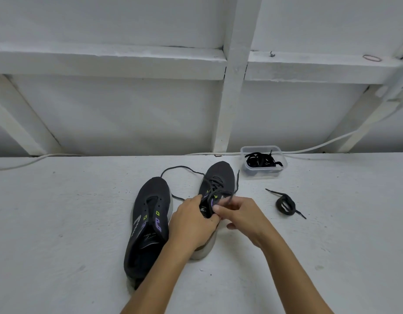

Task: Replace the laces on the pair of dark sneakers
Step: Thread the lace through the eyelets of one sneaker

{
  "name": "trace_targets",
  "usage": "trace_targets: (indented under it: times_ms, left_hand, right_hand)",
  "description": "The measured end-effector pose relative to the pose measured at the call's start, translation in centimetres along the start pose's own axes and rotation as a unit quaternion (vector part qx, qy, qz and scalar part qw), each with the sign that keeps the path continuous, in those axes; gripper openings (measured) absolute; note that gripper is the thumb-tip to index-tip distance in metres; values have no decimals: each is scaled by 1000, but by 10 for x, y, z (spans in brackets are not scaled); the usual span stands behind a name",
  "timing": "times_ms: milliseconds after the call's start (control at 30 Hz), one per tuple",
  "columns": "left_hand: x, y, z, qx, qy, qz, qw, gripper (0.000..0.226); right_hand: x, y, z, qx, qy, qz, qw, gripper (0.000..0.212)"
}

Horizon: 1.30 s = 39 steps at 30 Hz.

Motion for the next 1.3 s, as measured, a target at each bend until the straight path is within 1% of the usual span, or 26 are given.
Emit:
trace_targets:
  times_ms: [67, 100, 200, 267, 300, 333, 367, 433, 467, 533, 567, 600, 667, 700, 767, 800, 833, 900, 933, 967, 1000, 1100, 1133, 1167, 1233, 1300]
  left_hand:
    - [-1, -1, -1, -5, 5, -1, 1000, 39]
    - [-2, -2, -2, -9, 8, 1, 1000, 40]
    - [-1, -3, -3, -18, 9, -5, 1000, 44]
    - [-1, -4, -5, -23, 8, -6, 1000, 46]
    - [0, -4, -6, -25, 10, -3, 1000, 46]
    - [-1, -4, -7, -26, 11, -1, 1000, 45]
    - [-1, -4, -7, -26, 11, 0, 1000, 44]
    - [-1, -4, -7, -24, 11, 0, 1000, 43]
    - [-1, -4, -7, -23, 11, 0, 1000, 43]
    - [-1, -5, -6, -21, 9, 1, 1000, 41]
    - [-1, -4, -6, -18, 8, 0, 1000, 40]
    - [0, -4, -6, -16, 6, -1, 1000, 39]
    - [0, -4, -6, -15, 5, -3, 1000, 38]
    - [0, -4, -6, -15, 5, -2, 1000, 38]
    - [0, -3, -6, -15, 6, -2, 1000, 38]
    - [0, -3, -7, -18, 7, -3, 1000, 38]
    - [-1, -4, -7, -21, 7, -3, 1000, 39]
    - [-2, -5, -6, -26, 9, 0, 1000, 41]
    - [-3, -5, -6, -27, 9, 1, 1000, 42]
    - [-3, -5, -6, -28, 8, 2, 1000, 43]
    - [-3, -5, -6, -28, 8, 1, 1000, 43]
    - [-1, -5, -7, -27, 7, -10, 1000, 42]
    - [0, -4, -7, -25, 6, -13, 1000, 41]
    - [0, -4, -6, -23, 6, -13, 1000, 40]
    - [1, -3, -6, -23, 5, -12, 1000, 39]
    - [1, -3, -5, -22, 8, -12, 1000, 39]
  right_hand:
    - [-9, 5, -7, 14, 24, 51, 998, 15]
    - [-14, 14, -9, 42, 28, 52, 997, 16]
    - [-23, 55, -11, 167, 34, 10, 985, 11]
    - [-21, 67, -7, 214, 35, 4, 976, 5]
    - [-18, 68, -4, 221, 29, 31, 974, 14]
    - [-13, 65, -2, 218, 17, 66, 974, 23]
    - [-9, 61, 1, 212, 6, 103, 972, 25]
    - [-8, 55, 7, 212, 14, 158, 964, 20]
    - [-8, 53, 8, 208, 25, 177, 962, 23]
    - [-7, 43, 6, 164, 28, 184, 969, 38]
    - [-8, 34, 4, 130, 24, 170, 977, 41]
    - [-9, 24, 3, 94, 19, 147, 984, 40]
    - [-13, 10, -2, 48, 24, 118, 992, 27]
    - [-15, 6, -4, 38, 36, 110, 993, 20]
    - [-19, 2, -8, 40, 59, 98, 993, 19]
    - [-22, 8, -9, 68, 67, 86, 992, 21]
    - [-23, 19, -9, 119, 73, 63, 988, 21]
    - [-24, 53, -5, 243, 69, 1, 968, 21]
    - [-23, 66, -1, 281, 56, -16, 958, 22]
    - [-20, 72, 1, 283, 38, -18, 958, 24]
    - [-17, 70, 1, 251, 18, -13, 968, 27]
    - [-4, 33, 2, 75, -41, 5, 996, 38]
    - [-3, 20, 3, 28, -38, 20, 999, 38]
    - [-5, 10, 3, 1, -22, 35, 999, 33]
    - [-11, 1, -1, 6, 29, 51, 998, 20]
    - [-17, 3, -6, 34, 66, 78, 994, 21]
Point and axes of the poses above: each hand's wrist, its own z-axis away from the middle knuckle, its own y-axis out of the back of the hand, x = y × z, the point moved 9 cm from there along -z, towards the middle knuckle, and after that the axes turned 7 degrees about y, right-handed, at the moved point
